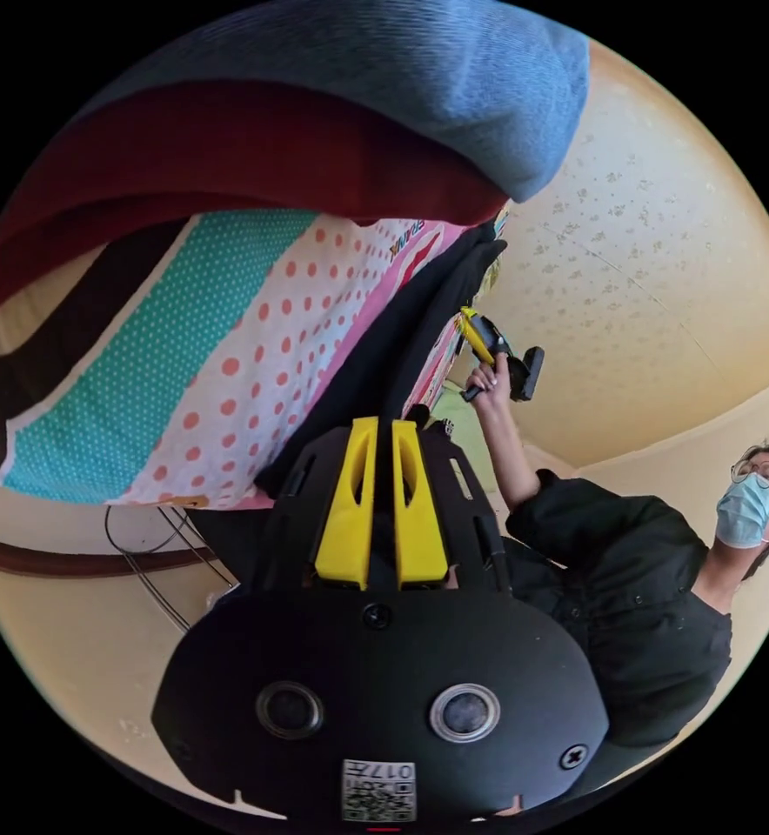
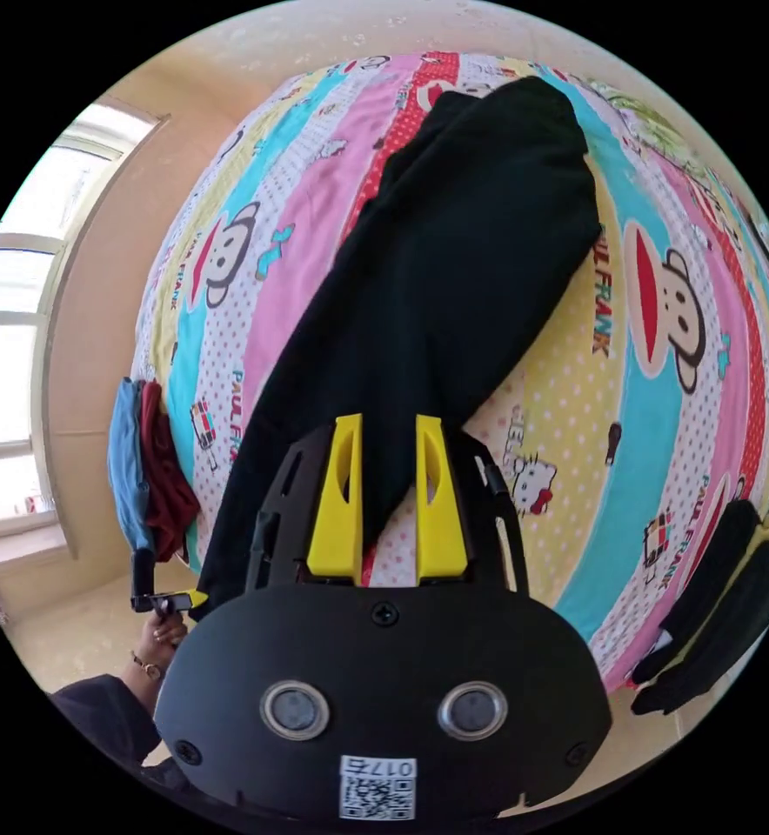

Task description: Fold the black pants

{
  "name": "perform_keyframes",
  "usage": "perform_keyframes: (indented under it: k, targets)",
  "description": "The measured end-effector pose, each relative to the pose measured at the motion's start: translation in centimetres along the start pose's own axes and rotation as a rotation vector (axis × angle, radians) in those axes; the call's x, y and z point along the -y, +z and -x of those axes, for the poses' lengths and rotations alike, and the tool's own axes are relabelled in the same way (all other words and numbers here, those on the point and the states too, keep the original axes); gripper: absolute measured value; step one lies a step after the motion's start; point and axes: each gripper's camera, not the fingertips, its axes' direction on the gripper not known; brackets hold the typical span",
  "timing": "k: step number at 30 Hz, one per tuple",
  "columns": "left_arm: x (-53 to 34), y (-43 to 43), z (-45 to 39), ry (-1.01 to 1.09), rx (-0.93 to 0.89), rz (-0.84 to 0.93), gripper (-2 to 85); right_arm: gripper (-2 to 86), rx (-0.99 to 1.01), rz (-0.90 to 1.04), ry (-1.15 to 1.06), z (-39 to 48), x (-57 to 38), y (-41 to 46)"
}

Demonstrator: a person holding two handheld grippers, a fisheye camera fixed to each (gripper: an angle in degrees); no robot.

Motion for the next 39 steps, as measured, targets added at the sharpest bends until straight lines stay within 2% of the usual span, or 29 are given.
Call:
perform_keyframes:
  k: [3, 6, 10, 12, 15, 20, 23, 25, 27, 31, 34, 39]
  targets:
    - [-0.7, 0.3, -0.1, 0.007, 0.023, 0.038, 2.8, 11.0, 0.084, 0.076, 0.063, -1.2, -4.4, 2.7]
    - [-1.7, 1.0, 1.2, -0.027, -0.011, 0.056, 2.4, 12.2, 0.291, 0.147, 0.108, -1.2, -6.4, 5.4]
    - [-3.8, 0.8, 3.8, -0.107, -0.072, -0.015, 2.1, 8.3, 0.177, 0.141, 0.126, 0.0, -7.2, 3.8]
    - [-4.2, 0.7, 3.7, -0.107, -0.035, -0.031, 2.1, 7.6, 0.189, 0.128, 0.093, 0.3, -8.0, 2.7]
    - [-4.3, 1.3, 3.0, -0.079, 0.021, -0.013, 2.3, 7.1, 0.172, 0.234, 0.047, -0.5, -9.2, 3.8]
    - [-5.1, 1.7, 1.9, -0.075, 0.11, -0.074, 3.0, 7.6, 0.479, 0.265, 0.084, -4.2, -11.2, 4.3]
    - [-6.1, 2.3, 2.8, -0.167, 0.087, -0.1, 4.5, 8.0, 0.57, 0.3, 0.049, -4.7, -11.8, 5.2]
    - [-7.2, 2.1, 2.5, -0.225, 0.186, -0.109, 7.4, 7.0, 0.583, 0.367, 0.017, -4.4, -12.1, 6.4]
    - [-7.3, 2.6, 1.0, -0.16, 0.243, -0.028, 8.9, 5.1, 0.565, 0.409, 0.0, -4.2, -12.8, 7.2]
    - [-6.4, 5.1, -4.8, 0.051, 0.428, 0.191, 11.3, 3.6, 0.623, 0.35, 0.081, -5.9, -15.3, 6.6]
    - [-3.7, 7.6, -10.9, 0.256, 0.535, 0.244, 11.8, 3.3, 0.642, 0.379, 0.107, -6.9, -16.2, 6.9]
    - [6.4, 14.6, -19.0, 0.553, 0.46, 0.234, 13.1, 3.0, 0.611, 0.385, 0.07, -6.6, -16.0, 6.6]
